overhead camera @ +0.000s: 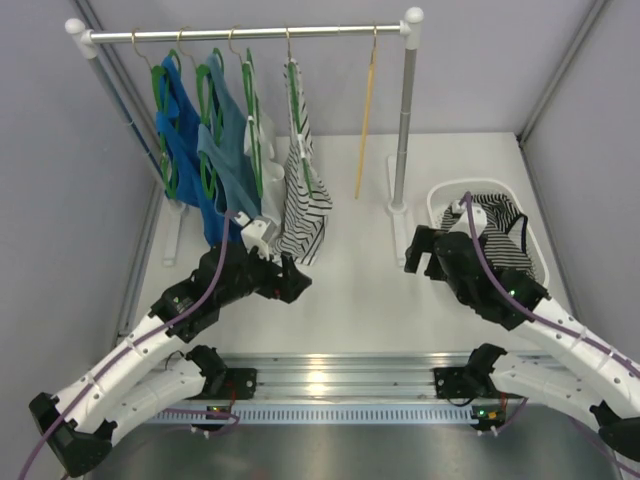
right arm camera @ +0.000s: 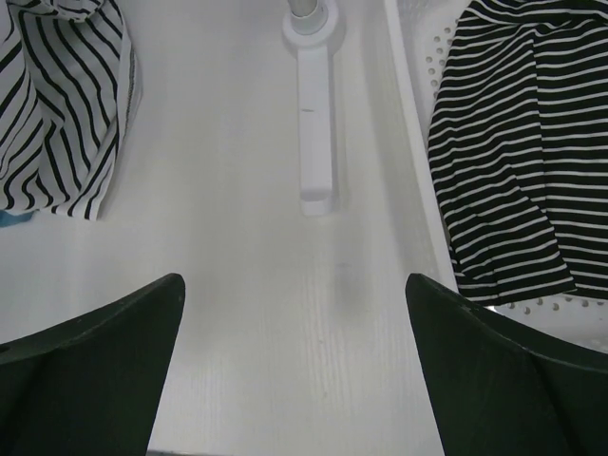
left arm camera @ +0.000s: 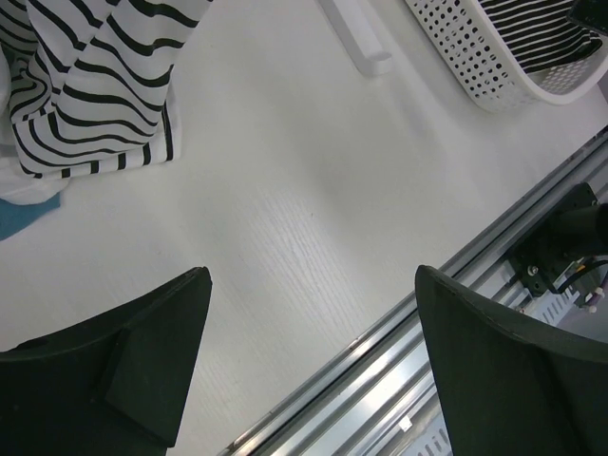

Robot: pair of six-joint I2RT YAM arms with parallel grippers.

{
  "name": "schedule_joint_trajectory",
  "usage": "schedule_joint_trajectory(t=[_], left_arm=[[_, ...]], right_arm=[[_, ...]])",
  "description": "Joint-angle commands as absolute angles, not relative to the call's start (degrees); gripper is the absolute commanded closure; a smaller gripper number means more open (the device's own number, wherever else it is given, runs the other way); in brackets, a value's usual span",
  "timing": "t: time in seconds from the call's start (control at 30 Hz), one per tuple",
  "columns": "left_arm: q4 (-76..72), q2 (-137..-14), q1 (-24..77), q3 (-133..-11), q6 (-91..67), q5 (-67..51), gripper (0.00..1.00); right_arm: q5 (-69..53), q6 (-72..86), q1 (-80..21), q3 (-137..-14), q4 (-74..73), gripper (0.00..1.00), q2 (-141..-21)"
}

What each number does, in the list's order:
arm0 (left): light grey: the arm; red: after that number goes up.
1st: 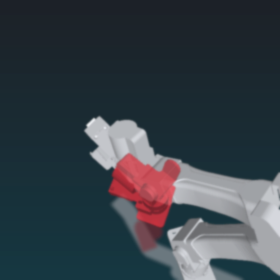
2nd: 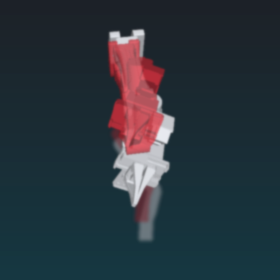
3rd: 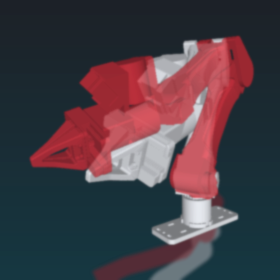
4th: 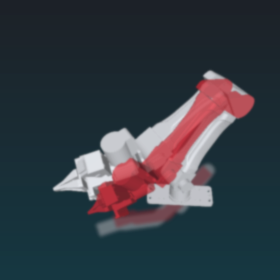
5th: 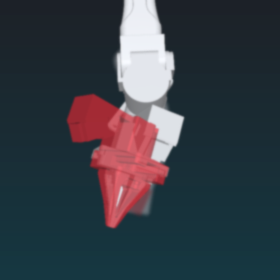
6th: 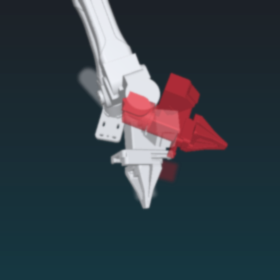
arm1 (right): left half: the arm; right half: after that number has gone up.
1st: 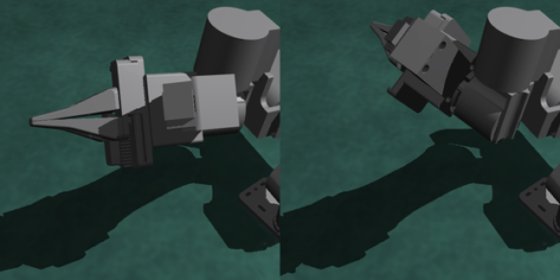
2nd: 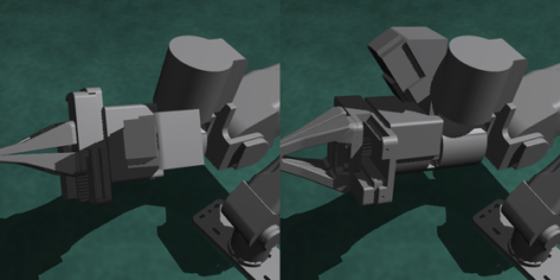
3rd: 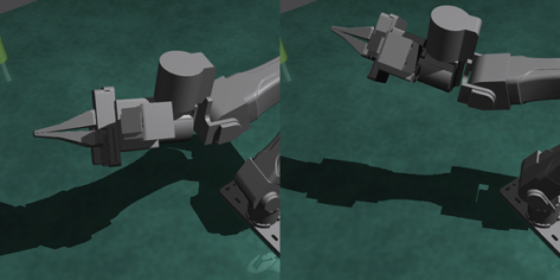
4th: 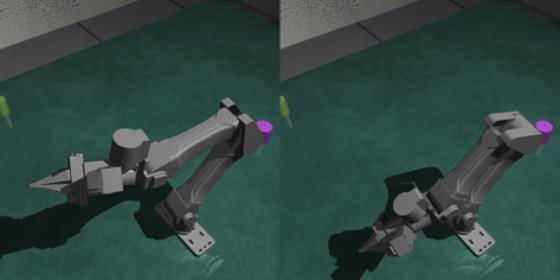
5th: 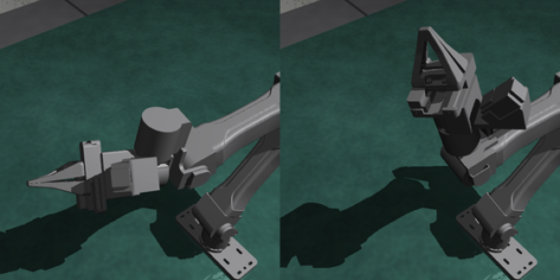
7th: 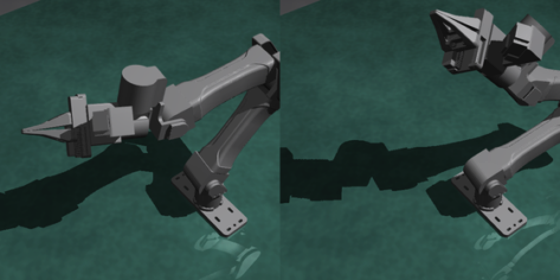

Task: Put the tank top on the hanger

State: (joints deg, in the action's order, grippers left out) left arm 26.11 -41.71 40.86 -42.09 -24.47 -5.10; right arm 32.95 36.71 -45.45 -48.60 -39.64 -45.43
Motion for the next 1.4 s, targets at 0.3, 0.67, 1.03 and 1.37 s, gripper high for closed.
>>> schedule_joint_trajectory(t=[0.3,0.67,1.03,1.37], left_arm=[[23.9,-40.6,41.0,-41.5,-24.1,-8.3,0.07],[22.0,-41.0,41.0,-42.4,-23.2,-11.1,0.07],[22.4,-41.4,41.0,-42.5,-23.6,-13.5,0.07],[22.3,-41.0,41.0,-41.4,-24.0,-14.0,0.07]], right_arm=[[23.5,32.4,-34.3,-59.8,-41.3,0.00,-53.0],[7.8,30.0,-0.4,-63.2,-37.3,0.00,-70.4],[12.5,33.7,3.7,-55.7,-27.8,0.00,-83.3],[9.7,33.6,3.7,-49.7,-22.5,0.12,-85.5]])
